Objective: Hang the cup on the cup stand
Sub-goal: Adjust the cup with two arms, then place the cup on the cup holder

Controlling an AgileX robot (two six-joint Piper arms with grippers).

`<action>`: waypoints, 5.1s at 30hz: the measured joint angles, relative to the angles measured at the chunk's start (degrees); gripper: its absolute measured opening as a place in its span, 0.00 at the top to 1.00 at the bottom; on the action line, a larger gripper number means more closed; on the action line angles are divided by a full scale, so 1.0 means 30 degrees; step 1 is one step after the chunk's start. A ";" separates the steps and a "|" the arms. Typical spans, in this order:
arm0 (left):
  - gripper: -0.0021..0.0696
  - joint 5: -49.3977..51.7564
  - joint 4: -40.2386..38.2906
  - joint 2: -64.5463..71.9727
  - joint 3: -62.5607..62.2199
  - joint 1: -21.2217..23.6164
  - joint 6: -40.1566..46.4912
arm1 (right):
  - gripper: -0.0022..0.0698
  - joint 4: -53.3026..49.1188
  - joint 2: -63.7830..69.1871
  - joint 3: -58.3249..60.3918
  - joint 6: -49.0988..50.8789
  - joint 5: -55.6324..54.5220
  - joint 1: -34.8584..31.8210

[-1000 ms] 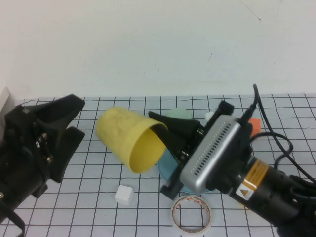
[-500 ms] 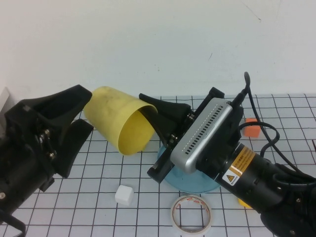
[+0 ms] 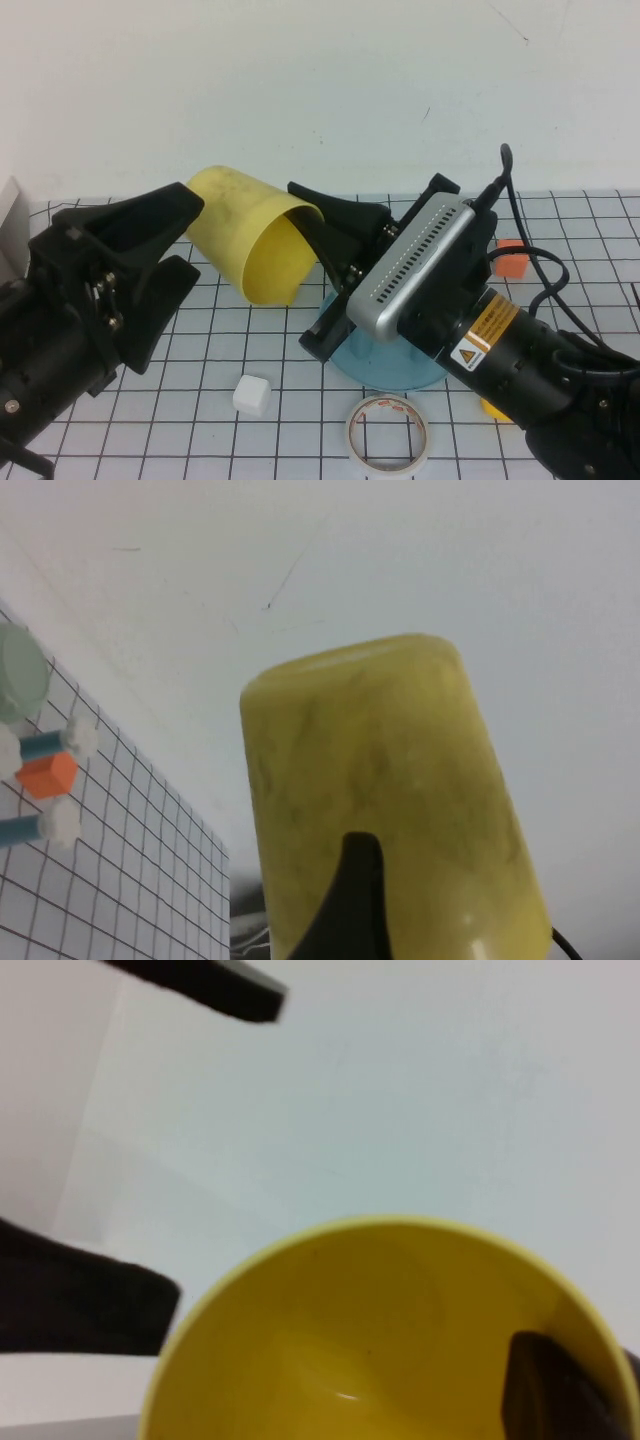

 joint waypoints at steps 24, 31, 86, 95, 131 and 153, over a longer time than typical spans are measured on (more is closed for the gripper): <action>0.13 0.0605 0.0647 0.0000 0.0000 0.0000 -0.2039 | 0.94 -0.5214 -0.1335 -0.0044 0.2667 0.0163 -0.0139; 0.16 0.0605 0.0908 0.0000 0.0000 0.0000 -0.2039 | 0.94 -0.5659 -0.1335 -0.0044 0.2889 0.0163 -0.0188; 0.17 -0.1190 0.1227 0.0000 0.0000 0.0000 0.4395 | 0.84 -0.5702 -0.1692 0.0611 0.7805 -0.0072 -0.0379; 0.04 -0.1603 0.1640 0.0000 0.0000 0.0000 0.3318 | 0.94 -0.5185 -0.1692 0.0611 0.7964 -0.0103 -0.0170; 0.19 -0.1794 0.1121 0.0000 0.0000 0.0000 0.6423 | 0.40 -0.5289 -0.1692 0.0624 0.6776 0.0053 -0.0017; 0.20 -0.0219 0.0169 0.0829 -0.3839 0.0000 1.4614 | 0.56 0.0201 -0.5142 0.6048 0.6188 -0.0101 -0.0017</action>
